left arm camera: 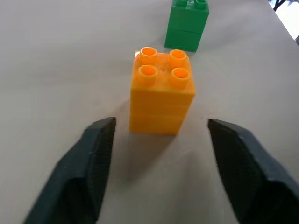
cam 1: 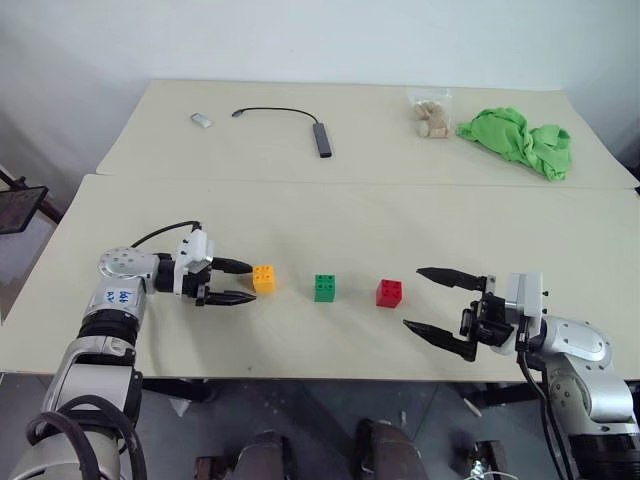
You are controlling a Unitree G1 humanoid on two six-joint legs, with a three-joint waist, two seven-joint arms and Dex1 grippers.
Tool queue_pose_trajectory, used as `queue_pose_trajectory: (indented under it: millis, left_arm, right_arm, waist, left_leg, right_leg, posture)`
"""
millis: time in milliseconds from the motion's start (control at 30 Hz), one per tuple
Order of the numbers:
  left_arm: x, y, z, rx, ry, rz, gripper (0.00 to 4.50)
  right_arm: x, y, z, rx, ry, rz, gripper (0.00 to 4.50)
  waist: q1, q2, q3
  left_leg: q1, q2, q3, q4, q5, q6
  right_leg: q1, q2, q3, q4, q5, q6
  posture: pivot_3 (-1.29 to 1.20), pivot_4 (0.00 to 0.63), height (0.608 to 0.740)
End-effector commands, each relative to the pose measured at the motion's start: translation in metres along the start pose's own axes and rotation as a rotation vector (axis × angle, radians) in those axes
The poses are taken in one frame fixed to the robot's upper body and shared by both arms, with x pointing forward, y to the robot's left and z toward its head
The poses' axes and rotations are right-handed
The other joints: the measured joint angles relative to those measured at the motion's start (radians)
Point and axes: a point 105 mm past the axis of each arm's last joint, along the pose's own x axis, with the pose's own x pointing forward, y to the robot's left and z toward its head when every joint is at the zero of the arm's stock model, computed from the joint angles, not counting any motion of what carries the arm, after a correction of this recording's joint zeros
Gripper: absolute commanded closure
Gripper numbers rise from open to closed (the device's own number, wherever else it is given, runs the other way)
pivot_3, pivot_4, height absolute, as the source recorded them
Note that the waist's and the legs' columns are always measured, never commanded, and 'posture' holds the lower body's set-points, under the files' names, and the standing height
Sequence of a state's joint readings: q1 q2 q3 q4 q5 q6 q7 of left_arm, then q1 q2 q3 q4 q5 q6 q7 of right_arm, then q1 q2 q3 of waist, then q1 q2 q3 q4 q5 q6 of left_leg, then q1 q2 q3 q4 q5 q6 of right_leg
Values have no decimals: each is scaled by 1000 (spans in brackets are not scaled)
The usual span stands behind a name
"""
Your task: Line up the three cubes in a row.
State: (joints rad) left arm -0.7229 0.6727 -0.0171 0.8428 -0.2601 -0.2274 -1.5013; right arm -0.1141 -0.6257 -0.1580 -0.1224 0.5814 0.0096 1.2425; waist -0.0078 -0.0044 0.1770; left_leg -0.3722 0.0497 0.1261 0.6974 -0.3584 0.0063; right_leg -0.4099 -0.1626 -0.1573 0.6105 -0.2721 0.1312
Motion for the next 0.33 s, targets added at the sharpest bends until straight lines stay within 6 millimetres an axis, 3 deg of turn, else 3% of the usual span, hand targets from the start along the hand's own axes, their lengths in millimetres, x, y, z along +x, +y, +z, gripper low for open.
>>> queue_pose_trajectory:
  millis: [33, 167, 333]
  left_arm:
    - [-31, 0, 25, 100, -30, 66, 246]
    - [-53, -17, 39, 98, -41, 69, 246]
    - [-61, -17, 51, 143, -61, 159, 246]
  right_arm:
    - [-13, -11, 17, -51, 58, 74, 0]
    - [-22, -18, 27, -66, 140, 165, 0]
    - [-25, -21, 19, -57, 161, 189, 0]
  waist:
    - [0, 0, 0]
    - [1, 1, 0]
    - [14, 1, 1]
  left_leg:
    - [0, 0, 0, 0, 0, 0]
    - [0, 1, -1, 0, 0, 0]
    - [0, 0, -2, 1, 0, 0]
  right_leg:
    - [0, 0, 0, 0, 0, 0]
    - [0, 0, -1, 1, 0, 0]
    - [1, 0, -1, 0, 0, 0]
  posture:
    - [0, 150, 740]
    - [0, 150, 740]
    - [0, 150, 740]
